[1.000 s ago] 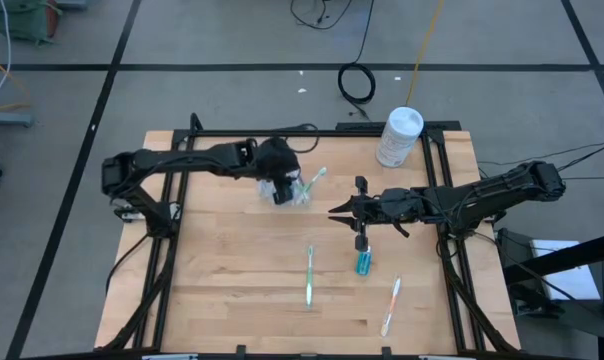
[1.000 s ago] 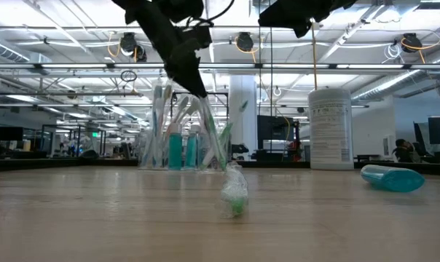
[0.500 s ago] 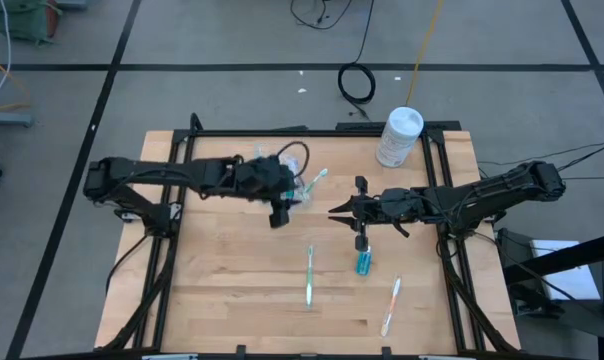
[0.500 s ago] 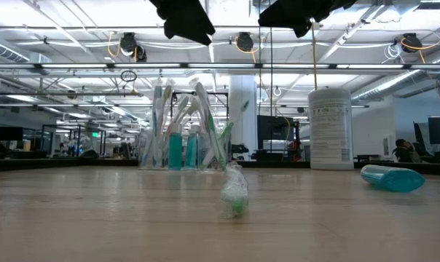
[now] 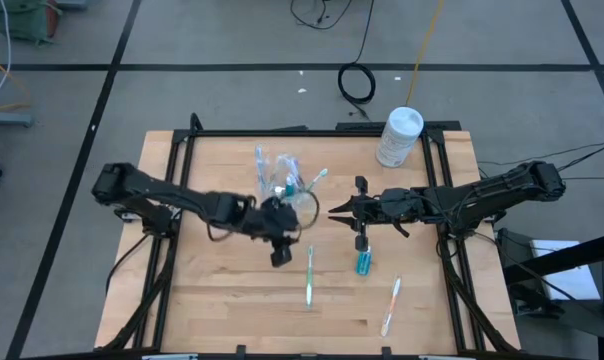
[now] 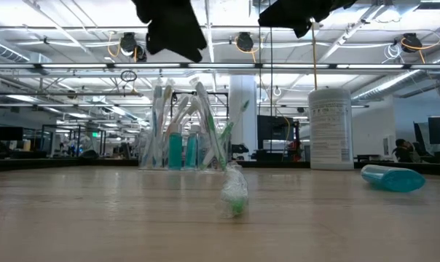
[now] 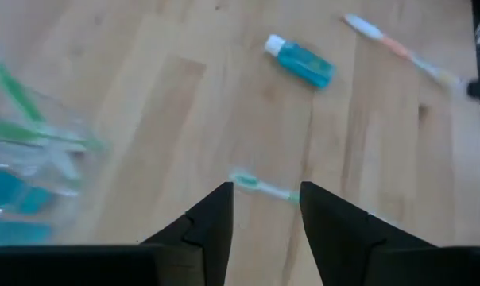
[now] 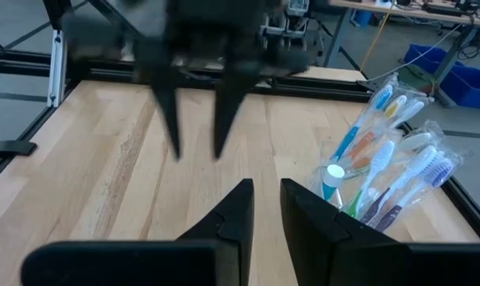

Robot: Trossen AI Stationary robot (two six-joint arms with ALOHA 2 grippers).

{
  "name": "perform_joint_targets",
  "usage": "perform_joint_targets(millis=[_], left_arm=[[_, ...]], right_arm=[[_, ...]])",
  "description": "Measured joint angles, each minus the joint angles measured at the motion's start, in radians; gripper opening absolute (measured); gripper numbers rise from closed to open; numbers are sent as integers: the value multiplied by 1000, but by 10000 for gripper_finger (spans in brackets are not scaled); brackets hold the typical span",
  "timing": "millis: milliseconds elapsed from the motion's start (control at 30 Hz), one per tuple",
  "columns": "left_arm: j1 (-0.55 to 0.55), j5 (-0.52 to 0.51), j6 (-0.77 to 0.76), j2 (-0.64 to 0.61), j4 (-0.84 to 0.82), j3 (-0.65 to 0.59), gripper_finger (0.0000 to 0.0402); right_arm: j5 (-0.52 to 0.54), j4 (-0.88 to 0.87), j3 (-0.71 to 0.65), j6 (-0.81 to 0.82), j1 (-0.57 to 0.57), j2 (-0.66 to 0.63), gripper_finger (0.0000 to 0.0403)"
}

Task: Pick & Place toothbrushing station
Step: Put the green toothbrush into the transparent organizer

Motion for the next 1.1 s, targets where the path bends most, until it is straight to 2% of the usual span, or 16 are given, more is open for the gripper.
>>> perform_joint_targets(millis=[200,300,600,833,933,1100], left_arm=[[-50,-60,-225,124,133,-15,151],[-71,-59,-237,199,183,-16,158],[-100,-33,-350,361,197,-14,193],[-96,-49,-354,427,308,-14,213],[-78,-92,-344,438,305,-14,214],[-25,-109,-336,439,230,-13,214]], right_arm=[[0,-6,0,6,0,0,54],[0,-10,0,7,0,0,54],[-2,-13,-6,20,2,0,54],[-1,18,-40,58,1,0,54],[-1,46,-47,57,1,0,54],[-1,56,-48,57,1,0,54]])
